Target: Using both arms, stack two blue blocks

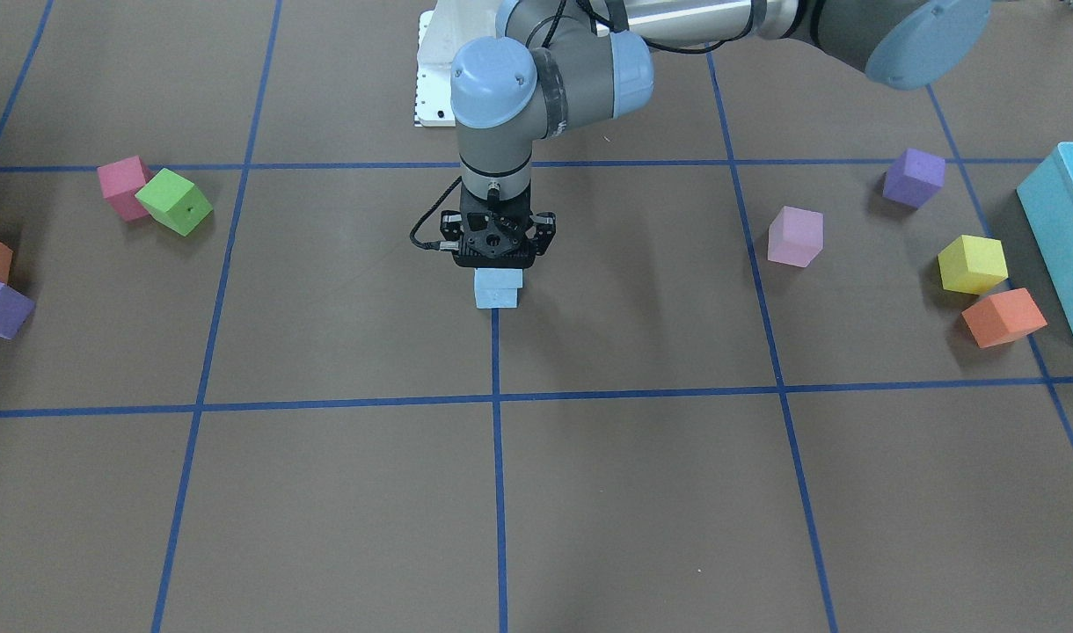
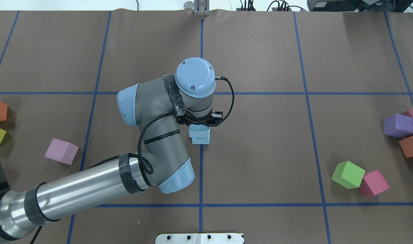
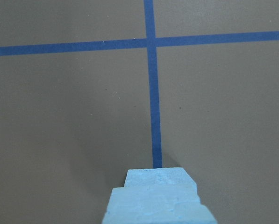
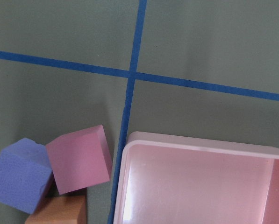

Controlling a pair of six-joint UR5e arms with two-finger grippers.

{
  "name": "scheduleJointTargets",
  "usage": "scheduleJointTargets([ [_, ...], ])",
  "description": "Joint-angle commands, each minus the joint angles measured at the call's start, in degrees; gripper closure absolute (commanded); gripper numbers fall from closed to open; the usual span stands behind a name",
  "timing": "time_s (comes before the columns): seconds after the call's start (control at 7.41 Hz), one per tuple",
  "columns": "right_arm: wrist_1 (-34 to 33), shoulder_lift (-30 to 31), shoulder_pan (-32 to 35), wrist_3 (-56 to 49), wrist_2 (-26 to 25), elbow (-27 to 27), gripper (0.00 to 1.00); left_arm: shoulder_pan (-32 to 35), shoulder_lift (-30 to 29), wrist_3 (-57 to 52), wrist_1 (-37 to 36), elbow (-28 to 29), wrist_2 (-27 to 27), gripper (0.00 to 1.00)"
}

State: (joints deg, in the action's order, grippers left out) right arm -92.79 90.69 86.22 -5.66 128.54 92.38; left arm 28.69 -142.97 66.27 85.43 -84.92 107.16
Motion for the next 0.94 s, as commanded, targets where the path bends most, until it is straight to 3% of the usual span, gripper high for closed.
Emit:
scheduleJointTargets([
  [0.0,0.07,-0.08,0.00,-0.06,-0.04,-0.09,0.00,-0.21,-0.03,0.00,0.00,-0.07,0.06,0.83],
  [0.4,0.07,-0.08,0.00,0.03,-0.04,-0.18,0.00,-0.47,-0.12,0.00,0.00,0.02,-0.02,0.79],
  [0.81,0.07,-0.08,0.00,0.03,-0.04,-0.18,0.00,-0.47,-0.12,0.00,0.35,0.11,-0.02,0.66],
])
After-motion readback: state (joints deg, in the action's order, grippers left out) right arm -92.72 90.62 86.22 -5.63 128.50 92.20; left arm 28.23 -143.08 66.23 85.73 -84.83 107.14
